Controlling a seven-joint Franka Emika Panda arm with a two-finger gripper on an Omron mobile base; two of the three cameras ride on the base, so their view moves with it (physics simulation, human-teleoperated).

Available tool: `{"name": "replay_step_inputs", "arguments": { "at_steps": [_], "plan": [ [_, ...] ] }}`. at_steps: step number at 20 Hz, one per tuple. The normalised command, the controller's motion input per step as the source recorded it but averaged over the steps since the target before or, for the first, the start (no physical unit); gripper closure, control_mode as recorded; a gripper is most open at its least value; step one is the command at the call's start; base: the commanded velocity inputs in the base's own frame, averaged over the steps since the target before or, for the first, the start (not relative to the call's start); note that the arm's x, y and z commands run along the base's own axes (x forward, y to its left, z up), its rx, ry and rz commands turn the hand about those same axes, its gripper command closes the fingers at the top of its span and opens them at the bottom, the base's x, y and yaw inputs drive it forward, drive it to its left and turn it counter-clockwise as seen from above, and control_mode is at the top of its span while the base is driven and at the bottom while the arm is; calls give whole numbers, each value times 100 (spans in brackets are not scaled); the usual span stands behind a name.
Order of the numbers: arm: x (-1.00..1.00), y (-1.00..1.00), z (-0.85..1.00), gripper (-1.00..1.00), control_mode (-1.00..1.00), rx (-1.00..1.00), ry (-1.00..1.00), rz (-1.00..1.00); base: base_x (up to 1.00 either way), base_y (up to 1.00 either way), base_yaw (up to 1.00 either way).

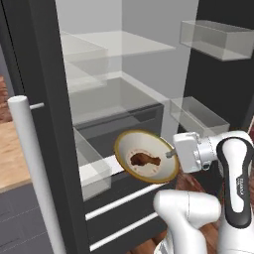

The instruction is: Move the glass cup from next to the sink to the open cabinet. Then, move the bowl with the chicken drumstick to the fridge to clear the area for faucet cleaning.

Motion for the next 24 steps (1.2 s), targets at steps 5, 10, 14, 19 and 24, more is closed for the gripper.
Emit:
{"name": "replay_step_inputs", "arguments": {
  "at_steps": [5, 10, 14, 19, 24],
  "plan": [
    [8, 7, 33, 100, -100, -4, -3, -8, 24, 11, -8],
    [2, 29, 97, 100, -100, -16, -19, -28, 0, 0, 0],
    [-4, 26, 100, 100, -100, -17, -27, -29, 0, 0, 0],
    [-7, 3, 100, 100, -100, -8, -21, -23, 0, 0, 0],
    [-14, -1, 100, 100, -100, 0, -12, -24, 0, 0, 0]
  ]
}}
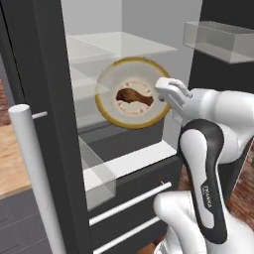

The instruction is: Move the glass cup from next to the sink to the open cabinet. Then, move the bowl with the chicken drumstick to the fridge to clear the area for faucet cleaning.

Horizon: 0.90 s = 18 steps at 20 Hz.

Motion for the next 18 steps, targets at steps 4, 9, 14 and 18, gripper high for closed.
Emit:
{"name": "replay_step_inputs", "arguments": {
  "at_steps": [4, 9, 14, 18],
  "plan": [
    [12, -1, 99, 100, -100, 9, 0, -40, 0, 0, 0],
    [9, -8, 90, 100, -100, 25, 15, -39, 0, 0, 0],
    [7, -13, 38, 100, -100, 37, 31, -24, 0, 0, 0],
    [3, 0, 1, 100, -100, 15, -2, -2, 0, 0, 0]
  ]
}}
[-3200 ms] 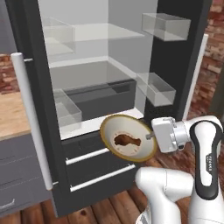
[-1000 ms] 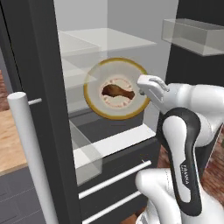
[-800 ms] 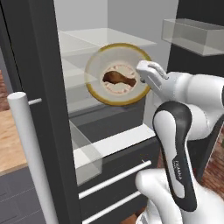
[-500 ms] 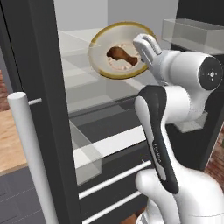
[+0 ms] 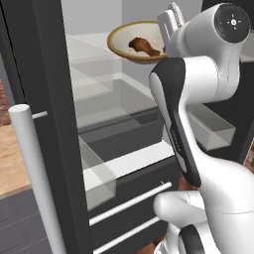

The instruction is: Move the glass cup from next to the sink to the open cabinet. Then, move the bowl with the chicken drumstick to the fridge to clear the area for faucet cleaning.

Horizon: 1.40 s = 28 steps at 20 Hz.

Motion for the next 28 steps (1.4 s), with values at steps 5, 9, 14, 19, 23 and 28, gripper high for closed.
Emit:
{"name": "replay_step_inputs", "arguments": {
  "at_steps": [5, 9, 14, 19, 23, 28],
  "plan": [
    [2, 4, -4, 100, -100, 17, 6, 2, 0, 0, 0],
    [4, 12, -22, 100, -100, 9, 1, 6, 0, 0, 0],
    [38, 9, -23, 100, -100, 1, 1, 9, 0, 0, 0],
    [94, 17, -14, 100, -100, 0, 2, 4, 0, 0, 0],
    [100, 27, 0, 100, -100, 0, 10, 0, 0, 0, 0],
    [100, 35, 0, 100, -100, 0, 12, 0, 0, 0, 0]
  ]
}}
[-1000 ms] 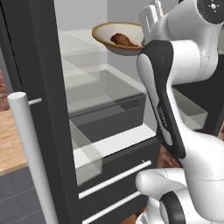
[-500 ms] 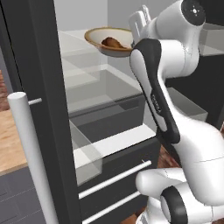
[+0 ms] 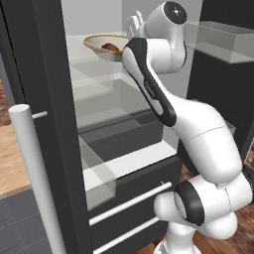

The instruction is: Move the glass cup from next to the sink to the open cabinet. Then, move the bowl with the chicken drumstick to the fridge to clear the area for faucet cleaning.

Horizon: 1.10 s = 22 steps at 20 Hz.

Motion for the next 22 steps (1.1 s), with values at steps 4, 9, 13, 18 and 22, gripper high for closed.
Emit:
{"name": "replay_step_inputs", "arguments": {
  "at_steps": [4, 9, 13, 18, 22],
  "plan": [
    [100, 38, 0, 100, -100, 0, 13, 0, 0, 0, 0],
    [98, 41, 0, 100, -100, -1, 6, 0, 0, 0, 0],
    [90, 35, 0, 100, -100, -5, 0, 0, 0, 0, 0],
    [59, 32, -5, 100, -100, -12, 0, -2, 0, 0, 0],
    [28, 24, -19, 100, -100, -9, 0, -3, 0, 0, 0]
  ]
}}
